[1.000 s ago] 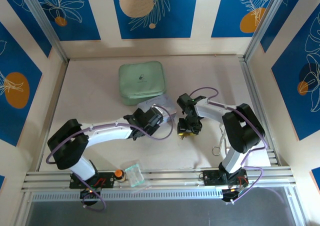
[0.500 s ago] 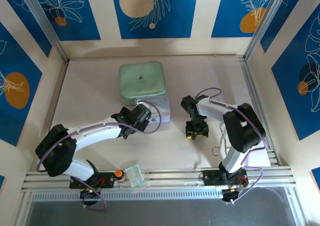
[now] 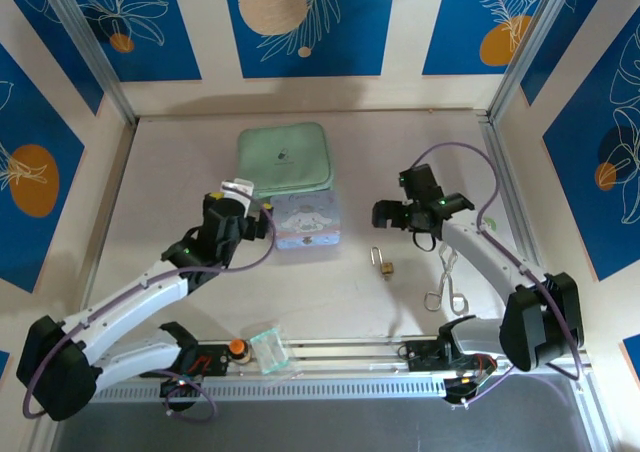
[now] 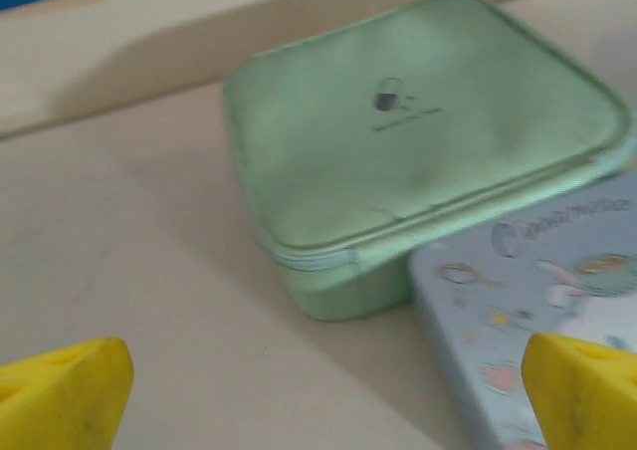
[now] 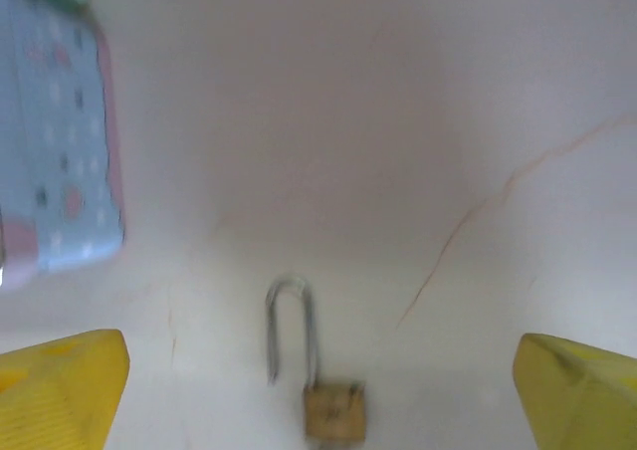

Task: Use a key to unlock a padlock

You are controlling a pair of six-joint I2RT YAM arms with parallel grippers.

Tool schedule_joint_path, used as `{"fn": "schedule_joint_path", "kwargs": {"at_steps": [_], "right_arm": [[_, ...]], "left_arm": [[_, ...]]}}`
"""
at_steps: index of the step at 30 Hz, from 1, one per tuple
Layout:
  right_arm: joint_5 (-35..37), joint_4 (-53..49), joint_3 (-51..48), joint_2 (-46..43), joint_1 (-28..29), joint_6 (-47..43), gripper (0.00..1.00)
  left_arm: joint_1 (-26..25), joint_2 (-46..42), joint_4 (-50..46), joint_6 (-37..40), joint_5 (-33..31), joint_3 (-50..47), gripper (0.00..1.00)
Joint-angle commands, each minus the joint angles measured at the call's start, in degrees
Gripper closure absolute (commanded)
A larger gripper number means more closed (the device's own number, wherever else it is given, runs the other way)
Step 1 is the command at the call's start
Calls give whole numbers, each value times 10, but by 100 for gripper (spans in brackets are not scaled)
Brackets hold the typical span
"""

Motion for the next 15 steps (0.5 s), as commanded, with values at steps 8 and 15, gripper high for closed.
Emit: {"fn": "schedule_joint_path", "kwargs": {"at_steps": [8,15], "right_arm": [[46,453,-178,16,-88,-183,1],[-22,718,-267,87,-154,-150,2]], "left_arm": [[173,79,338,89,-34,-147,0],[274,188,548,53,54,-212,0]]}}
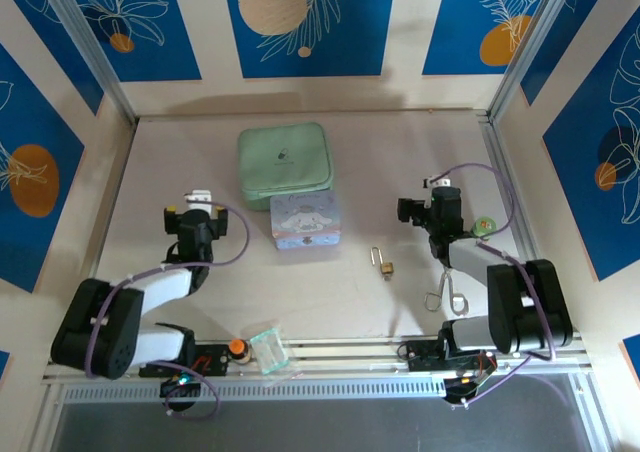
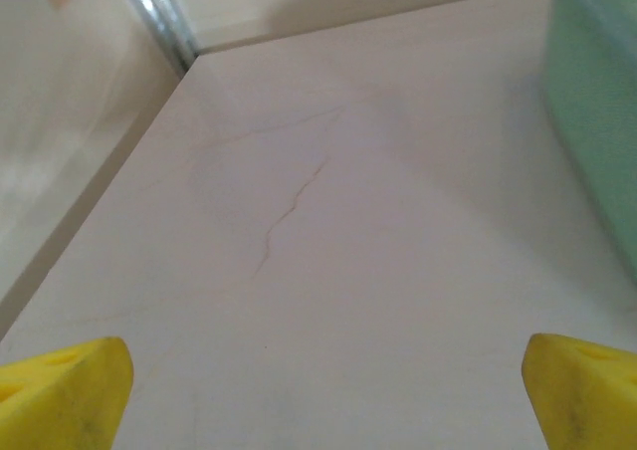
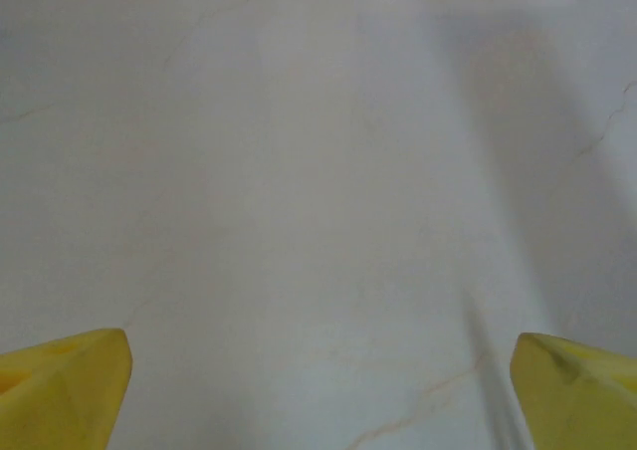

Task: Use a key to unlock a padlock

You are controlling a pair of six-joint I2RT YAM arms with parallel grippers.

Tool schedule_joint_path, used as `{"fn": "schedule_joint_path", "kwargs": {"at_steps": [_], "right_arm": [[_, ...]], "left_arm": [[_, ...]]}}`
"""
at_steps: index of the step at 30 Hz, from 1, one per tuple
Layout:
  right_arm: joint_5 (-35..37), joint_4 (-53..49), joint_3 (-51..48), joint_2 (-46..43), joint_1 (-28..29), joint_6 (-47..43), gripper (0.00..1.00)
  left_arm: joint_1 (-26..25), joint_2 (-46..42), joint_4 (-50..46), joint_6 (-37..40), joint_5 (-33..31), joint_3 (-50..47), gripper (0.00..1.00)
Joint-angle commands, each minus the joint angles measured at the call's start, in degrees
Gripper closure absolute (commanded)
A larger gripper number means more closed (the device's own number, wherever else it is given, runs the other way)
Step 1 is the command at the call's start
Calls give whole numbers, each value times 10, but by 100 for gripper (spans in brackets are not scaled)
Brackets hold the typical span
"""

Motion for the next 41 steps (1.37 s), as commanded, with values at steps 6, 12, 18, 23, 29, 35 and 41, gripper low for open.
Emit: {"fn": "schedule_joint_path", "kwargs": {"at_steps": [6,12,18,23,29,35,41], "right_arm": [[-75,238,-38,84,-30,2,2],[-77,232,-34,85,-32,3,1],[-76,230,-35,82,-32,3,1],[-76,230,-35,83,-32,3,1],[-76,230,-35,83,-32,3,1],[-82,224,-30,85,-35,5,1],[-90,226,-35,81,-39,5,1]], "left_arm": [[94,95,193,-48,178,-15,0],[92,141,210,-33,204,-1,0],[87,146,181,-23,211,19,0],[84,147,165,-21,204,29,0],[83,147,164,-18,210,29,0],[83,147,164,-19,210,29,0],[83,147,163,-18,210,29,0]]}}
